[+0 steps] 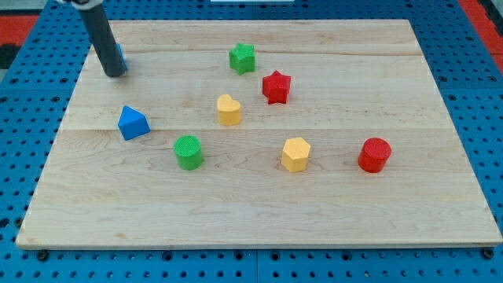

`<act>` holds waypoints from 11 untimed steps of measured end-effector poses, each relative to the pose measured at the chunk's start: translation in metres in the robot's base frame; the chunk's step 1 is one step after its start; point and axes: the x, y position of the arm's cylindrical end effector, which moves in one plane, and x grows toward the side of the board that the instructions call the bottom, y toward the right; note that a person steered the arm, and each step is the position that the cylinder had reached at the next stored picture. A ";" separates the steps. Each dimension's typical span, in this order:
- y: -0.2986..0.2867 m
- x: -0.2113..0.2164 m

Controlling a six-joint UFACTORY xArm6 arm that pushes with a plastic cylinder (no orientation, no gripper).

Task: Push the blue cube left to the blue triangle

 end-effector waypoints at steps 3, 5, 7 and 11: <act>0.090 -0.052; 0.013 -0.089; 0.029 -0.060; -0.016 -0.009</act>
